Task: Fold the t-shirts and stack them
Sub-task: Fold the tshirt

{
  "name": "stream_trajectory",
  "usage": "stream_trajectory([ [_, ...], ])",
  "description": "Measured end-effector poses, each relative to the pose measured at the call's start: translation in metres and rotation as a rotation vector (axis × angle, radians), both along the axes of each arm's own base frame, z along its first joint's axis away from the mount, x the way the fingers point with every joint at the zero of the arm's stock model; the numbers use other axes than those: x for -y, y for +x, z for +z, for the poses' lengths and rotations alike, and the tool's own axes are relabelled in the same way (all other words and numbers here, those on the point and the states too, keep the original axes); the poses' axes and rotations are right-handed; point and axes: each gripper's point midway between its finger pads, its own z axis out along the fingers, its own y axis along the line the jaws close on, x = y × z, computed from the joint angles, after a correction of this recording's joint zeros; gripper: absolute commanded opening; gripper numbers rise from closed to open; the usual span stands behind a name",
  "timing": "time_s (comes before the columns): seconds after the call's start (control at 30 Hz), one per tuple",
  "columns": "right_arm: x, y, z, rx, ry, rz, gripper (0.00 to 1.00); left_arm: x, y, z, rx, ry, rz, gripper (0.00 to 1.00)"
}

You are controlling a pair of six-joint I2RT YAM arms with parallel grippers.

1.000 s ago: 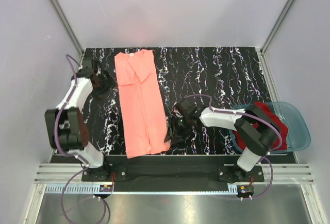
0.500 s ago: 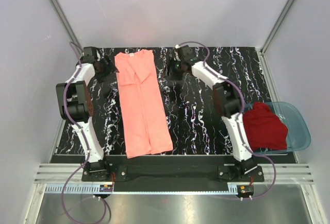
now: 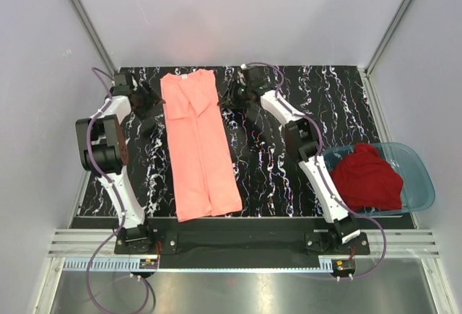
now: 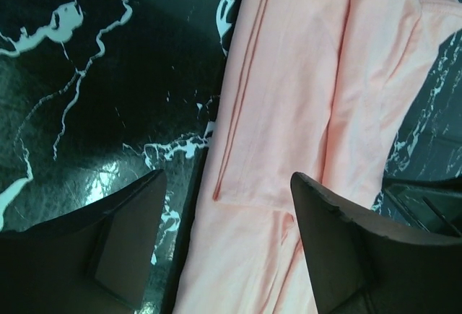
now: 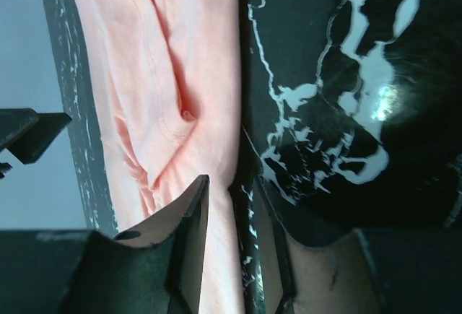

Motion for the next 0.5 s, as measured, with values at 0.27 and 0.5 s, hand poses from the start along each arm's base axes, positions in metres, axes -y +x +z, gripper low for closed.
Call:
stream_trajectory([
  [0.27, -0.023, -0.006, 0.001, -0.032, 0.065, -0.009, 0.31, 0.004, -0.013, 0.025, 0.040, -0.015, -0.006, 0.73],
  [0.5, -0.018, 0.000, -0.011, -0.056, 0.064, -0.073, 0.00, 0.008, -0.022, 0.046, 0.083, -0.029, -0.011, 0.71],
])
